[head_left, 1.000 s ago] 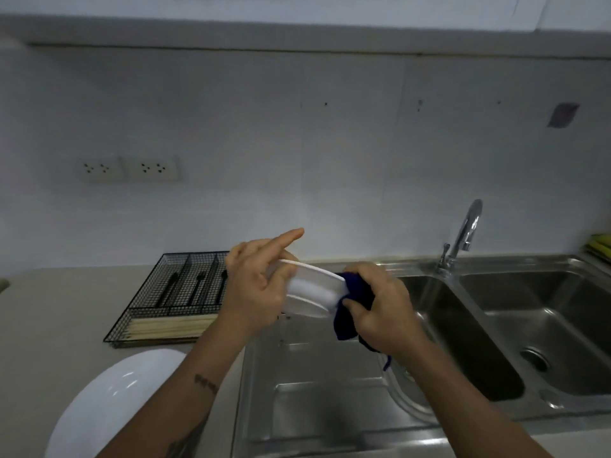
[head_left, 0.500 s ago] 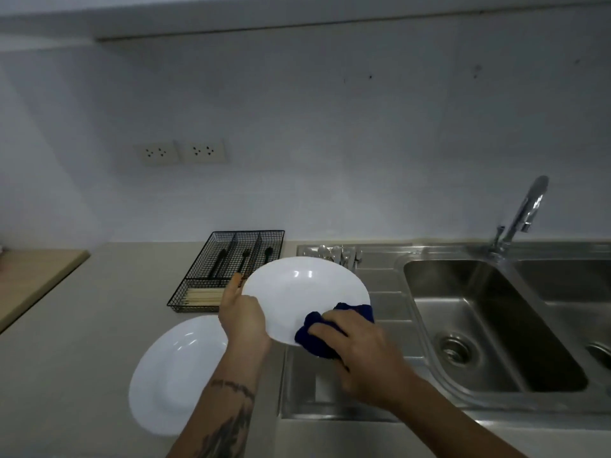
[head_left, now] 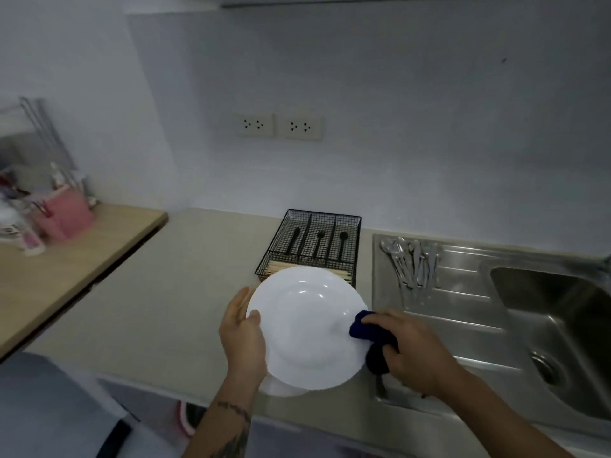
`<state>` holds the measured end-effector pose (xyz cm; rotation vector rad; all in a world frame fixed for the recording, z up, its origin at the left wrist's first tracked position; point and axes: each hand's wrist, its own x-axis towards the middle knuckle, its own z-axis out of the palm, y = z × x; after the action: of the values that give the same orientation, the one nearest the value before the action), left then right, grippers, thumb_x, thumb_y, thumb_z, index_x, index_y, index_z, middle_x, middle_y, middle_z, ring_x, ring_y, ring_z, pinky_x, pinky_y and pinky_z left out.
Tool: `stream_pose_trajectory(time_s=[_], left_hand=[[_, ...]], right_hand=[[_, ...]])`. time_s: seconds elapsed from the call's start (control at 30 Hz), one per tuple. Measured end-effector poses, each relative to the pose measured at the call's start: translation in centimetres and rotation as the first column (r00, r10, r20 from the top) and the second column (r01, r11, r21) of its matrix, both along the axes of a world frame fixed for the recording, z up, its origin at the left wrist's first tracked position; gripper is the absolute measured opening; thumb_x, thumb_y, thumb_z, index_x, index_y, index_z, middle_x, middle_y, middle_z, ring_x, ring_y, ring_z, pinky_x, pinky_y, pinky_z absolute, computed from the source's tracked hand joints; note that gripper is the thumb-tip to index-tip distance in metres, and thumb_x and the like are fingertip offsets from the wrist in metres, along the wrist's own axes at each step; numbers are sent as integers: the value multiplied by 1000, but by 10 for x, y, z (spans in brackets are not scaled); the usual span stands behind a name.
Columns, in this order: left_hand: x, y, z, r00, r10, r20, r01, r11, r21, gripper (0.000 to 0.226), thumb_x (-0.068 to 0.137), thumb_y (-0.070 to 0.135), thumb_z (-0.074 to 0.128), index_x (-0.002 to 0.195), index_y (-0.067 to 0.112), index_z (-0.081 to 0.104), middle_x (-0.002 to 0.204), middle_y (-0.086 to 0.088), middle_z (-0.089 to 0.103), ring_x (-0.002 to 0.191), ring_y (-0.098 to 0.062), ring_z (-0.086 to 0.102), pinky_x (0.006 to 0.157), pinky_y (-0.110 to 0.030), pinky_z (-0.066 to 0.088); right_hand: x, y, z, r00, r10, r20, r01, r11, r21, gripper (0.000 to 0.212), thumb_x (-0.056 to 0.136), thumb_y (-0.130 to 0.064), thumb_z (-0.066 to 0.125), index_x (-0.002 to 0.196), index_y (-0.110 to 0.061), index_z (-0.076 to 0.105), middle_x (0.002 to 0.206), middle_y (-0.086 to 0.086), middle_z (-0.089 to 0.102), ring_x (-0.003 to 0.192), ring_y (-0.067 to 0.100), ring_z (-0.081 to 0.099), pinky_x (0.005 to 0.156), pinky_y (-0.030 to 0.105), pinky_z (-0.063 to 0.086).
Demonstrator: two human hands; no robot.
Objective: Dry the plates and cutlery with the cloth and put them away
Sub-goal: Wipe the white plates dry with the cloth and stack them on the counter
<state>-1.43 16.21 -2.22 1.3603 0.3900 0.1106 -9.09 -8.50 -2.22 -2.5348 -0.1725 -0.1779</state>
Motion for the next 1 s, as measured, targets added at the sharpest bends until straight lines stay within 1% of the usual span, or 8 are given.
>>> stream_pose_trajectory(time_s=[0.07, 0.2, 0.37, 0.57, 0.7, 0.8, 0.93, 1.0], left_hand=[[7, 23, -10, 998, 47, -31, -47, 999, -3, 52, 88, -11, 46, 128, 16, 62, 123, 2, 63, 110, -23, 59, 85, -31, 47], [20, 52, -23, 995, 71, -63, -71, 997, 8, 46, 86, -11, 45, 114, 21, 63, 104, 6, 64, 97, -21, 60, 74, -28, 47], [32, 57, -41, 997, 9, -80, -6, 999, 42, 47, 86, -11, 45, 117, 18, 64, 109, 2, 64, 100, -23, 60, 74, -27, 46], [33, 48, -54, 996, -44, -83, 50, 996, 76, 46, 83, -9, 46, 115, 17, 65, 109, 0, 66, 96, -22, 63, 63, -25, 50], [35, 41, -62, 999, -9, -37, 17, 973, 231, 46, 83, -7, 47, 111, 25, 65, 112, 0, 66, 102, -25, 62, 78, -40, 59], [38, 37, -66, 1000, 11, 2, -11, 942, 334, 45, 86, -4, 51, 117, 25, 62, 116, 0, 65, 104, -26, 61, 87, -46, 58], [42, 35, -73, 1000, -5, 0, 5, 934, 358, 45, 87, -5, 50, 123, 21, 60, 116, -2, 62, 101, -24, 57, 85, -36, 54], [42, 35, -78, 1000, -20, -13, 23, 935, 354, 47, 87, -6, 47, 124, 20, 60, 114, -1, 60, 99, -22, 54, 83, -31, 49]], right_hand=[[5, 13, -6, 999, -50, 14, 49, 997, 57, 66, 74, 5, 56, 117, -45, 56, 110, -22, 55, 99, -5, 49, 85, 0, 32], [9, 33, -11, 997, -83, 4, 82, 990, 118, 61, 74, 7, 56, 114, -38, 60, 109, -19, 60, 103, -13, 49, 84, 0, 34], [11, 50, -18, 993, -92, -70, 103, 982, 161, 62, 74, 7, 53, 117, -36, 64, 112, -20, 62, 105, -5, 55, 88, 5, 38], [9, 55, -23, 980, -139, -141, 160, 976, 151, 60, 75, 5, 53, 120, -35, 63, 115, -21, 61, 108, -6, 54, 94, 11, 41], [4, 54, -22, 969, -180, -168, 203, 970, 135, 63, 74, 5, 51, 118, -39, 61, 115, -18, 60, 107, -3, 53, 94, 14, 41], [1, 49, -25, 939, -289, -187, 298, 954, 24, 56, 74, -1, 53, 119, -32, 62, 113, -13, 60, 103, 8, 56, 89, 20, 45], [2, 38, -25, 852, -494, -174, 436, 853, -288, 46, 73, -12, 56, 117, -24, 60, 111, -2, 57, 96, 20, 57, 78, 30, 49], [3, 33, -23, 817, -540, -204, 452, 818, -356, 43, 72, -13, 56, 114, -22, 59, 108, -1, 55, 95, 22, 56, 76, 33, 50]])
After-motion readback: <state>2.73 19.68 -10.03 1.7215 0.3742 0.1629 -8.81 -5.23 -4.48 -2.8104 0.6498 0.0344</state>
